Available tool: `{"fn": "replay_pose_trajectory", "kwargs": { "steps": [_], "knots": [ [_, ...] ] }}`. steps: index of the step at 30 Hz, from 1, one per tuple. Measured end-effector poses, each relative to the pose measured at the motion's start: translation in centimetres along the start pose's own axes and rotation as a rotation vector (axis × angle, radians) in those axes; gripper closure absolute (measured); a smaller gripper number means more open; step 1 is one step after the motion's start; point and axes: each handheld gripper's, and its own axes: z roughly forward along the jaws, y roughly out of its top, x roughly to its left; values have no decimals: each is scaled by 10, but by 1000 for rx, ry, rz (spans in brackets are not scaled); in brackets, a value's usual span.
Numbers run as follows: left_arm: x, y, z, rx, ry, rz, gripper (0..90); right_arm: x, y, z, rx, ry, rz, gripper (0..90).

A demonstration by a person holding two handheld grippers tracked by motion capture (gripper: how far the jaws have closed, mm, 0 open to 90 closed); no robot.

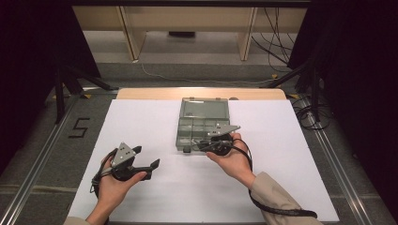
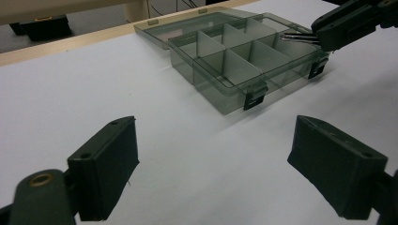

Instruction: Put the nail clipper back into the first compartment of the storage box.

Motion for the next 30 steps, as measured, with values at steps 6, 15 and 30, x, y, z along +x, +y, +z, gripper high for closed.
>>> {"fn": "replay_pose_trajectory", "kwargs": {
  "steps": [6,15,30],
  "knots": [
    [0,0,0,-1,1,-2,147,-2,5,2,-3,1,6,798],
    [0,0,0,-1,0,-3,148,-7,13,8,-14,-10,15,798],
    [1,0,0,-3,-2,0,148,-17,26,21,19,-47,26,798]
  ]
}}
